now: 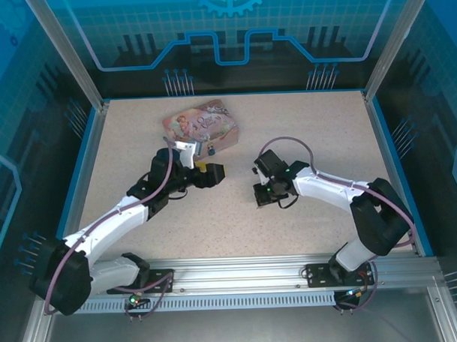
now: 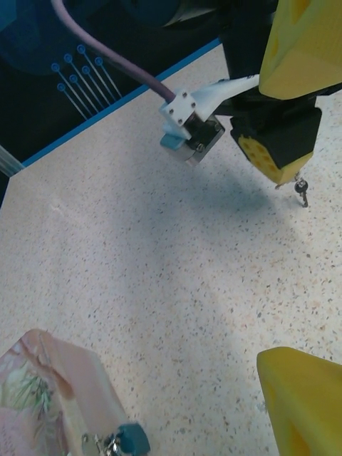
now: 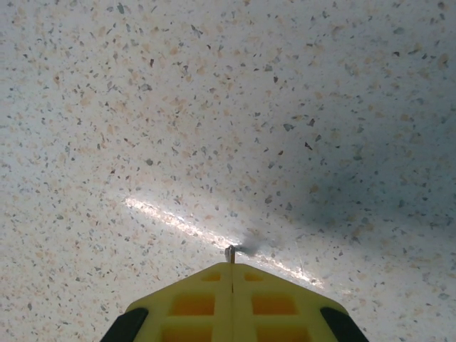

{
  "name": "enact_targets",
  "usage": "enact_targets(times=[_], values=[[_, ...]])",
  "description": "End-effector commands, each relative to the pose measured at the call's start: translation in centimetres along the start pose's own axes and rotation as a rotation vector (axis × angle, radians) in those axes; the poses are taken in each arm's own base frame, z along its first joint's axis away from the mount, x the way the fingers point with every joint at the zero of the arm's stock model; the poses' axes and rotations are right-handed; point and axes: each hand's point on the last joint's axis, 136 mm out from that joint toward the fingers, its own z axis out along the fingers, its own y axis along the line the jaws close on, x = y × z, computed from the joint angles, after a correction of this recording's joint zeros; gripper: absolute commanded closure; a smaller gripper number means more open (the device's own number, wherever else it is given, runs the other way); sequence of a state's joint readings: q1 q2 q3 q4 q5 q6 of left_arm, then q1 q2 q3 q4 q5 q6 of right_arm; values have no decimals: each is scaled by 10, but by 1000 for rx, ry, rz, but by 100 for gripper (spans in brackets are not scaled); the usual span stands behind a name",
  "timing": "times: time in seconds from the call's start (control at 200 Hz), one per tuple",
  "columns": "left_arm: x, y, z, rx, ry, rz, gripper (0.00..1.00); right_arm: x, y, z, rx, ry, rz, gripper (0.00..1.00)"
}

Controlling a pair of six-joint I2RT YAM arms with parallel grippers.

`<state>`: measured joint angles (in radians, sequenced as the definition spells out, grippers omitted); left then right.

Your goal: Unlock a padlock with a key

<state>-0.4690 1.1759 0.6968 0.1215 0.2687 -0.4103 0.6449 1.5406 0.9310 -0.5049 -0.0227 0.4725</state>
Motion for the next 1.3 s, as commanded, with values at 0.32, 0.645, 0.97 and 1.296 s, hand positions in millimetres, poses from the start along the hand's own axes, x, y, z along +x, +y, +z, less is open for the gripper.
enact_targets(times=[0.32,0.645,0.97,1.296], values=[[16,-86,20,432,70,136,27,-67,51,-125,-467,-521,-93,100],[8,-122,25,581,58,151,35,-80,69,-181,-639,-681,-119,100],[0,-129,21,598,35,158,48,-78,74,-185,-687,-686,-114,100],[-1,-128,21,589,29,156,76,-73,77,-187,-718,-678,-116,100]])
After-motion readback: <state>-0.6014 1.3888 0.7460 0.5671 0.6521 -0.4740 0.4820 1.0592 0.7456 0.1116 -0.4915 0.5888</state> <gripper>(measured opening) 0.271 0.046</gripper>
